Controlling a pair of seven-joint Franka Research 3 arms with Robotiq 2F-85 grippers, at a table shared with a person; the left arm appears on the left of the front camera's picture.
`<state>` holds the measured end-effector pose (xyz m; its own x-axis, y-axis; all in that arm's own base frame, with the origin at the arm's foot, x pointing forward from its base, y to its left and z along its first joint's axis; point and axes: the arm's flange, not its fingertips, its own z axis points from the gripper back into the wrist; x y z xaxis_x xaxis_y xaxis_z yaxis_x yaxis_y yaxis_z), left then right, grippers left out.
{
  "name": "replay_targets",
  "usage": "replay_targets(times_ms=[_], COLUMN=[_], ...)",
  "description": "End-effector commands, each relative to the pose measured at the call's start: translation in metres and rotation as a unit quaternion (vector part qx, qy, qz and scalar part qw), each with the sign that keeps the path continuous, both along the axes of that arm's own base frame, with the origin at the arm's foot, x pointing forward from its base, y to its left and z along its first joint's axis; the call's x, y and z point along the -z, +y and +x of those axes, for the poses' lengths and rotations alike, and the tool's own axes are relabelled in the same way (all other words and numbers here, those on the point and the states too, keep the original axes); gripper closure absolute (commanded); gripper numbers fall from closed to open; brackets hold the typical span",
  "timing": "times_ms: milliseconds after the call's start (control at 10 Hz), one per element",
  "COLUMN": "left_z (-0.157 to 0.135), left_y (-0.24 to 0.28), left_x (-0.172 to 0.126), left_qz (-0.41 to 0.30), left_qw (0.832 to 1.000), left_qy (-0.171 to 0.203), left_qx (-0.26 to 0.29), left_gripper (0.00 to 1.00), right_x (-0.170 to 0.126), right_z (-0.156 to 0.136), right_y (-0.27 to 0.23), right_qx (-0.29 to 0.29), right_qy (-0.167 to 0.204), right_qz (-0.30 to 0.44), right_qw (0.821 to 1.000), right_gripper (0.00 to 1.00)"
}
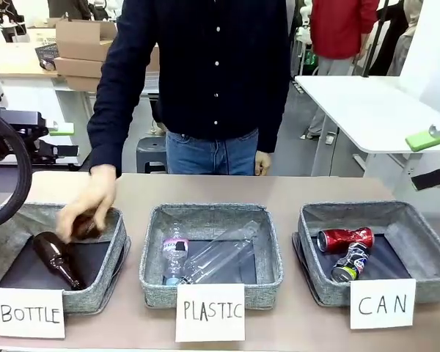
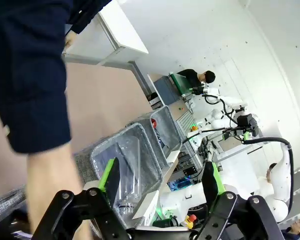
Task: Sort the can waste into the basket.
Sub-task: Pick up the can waste from the table and place it in the right Fabric basket.
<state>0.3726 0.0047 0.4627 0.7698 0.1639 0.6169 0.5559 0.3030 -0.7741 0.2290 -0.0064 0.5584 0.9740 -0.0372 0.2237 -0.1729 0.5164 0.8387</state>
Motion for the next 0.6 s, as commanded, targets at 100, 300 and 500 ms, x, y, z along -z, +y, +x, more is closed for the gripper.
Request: replay_targets(times_ms=[100, 300, 500], left_z=[-0.0015, -0.0015, -0.0015], left_y=[-0.0016, -0.0016, -0.0016], left_x=[-0.0045, -0.0045, -0.0045], left_qz=[-0.002, -0.002, -0.002], left_qw=[1.0, 1.0, 1.0], left_qy=[0.005, 0.005, 0.005], left_qx=[-0.007, -0.007, -0.007], left_gripper=[0.14, 0.14, 0.14], right_x=[0.0006, 0.0006, 0.0006], right_z=[0.0013, 0.0013, 0.0013], right_y=[0.0004, 0.0004, 0.0004], right_qx=[-0.006, -0.006, -0.006], right_qy=[-0.006, -0.006, -0.006], right_qz=[-0.003, -0.003, -0.003], right_qw=[1.0, 1.0, 1.0], right_gripper=[0.0, 0.0, 0.0])
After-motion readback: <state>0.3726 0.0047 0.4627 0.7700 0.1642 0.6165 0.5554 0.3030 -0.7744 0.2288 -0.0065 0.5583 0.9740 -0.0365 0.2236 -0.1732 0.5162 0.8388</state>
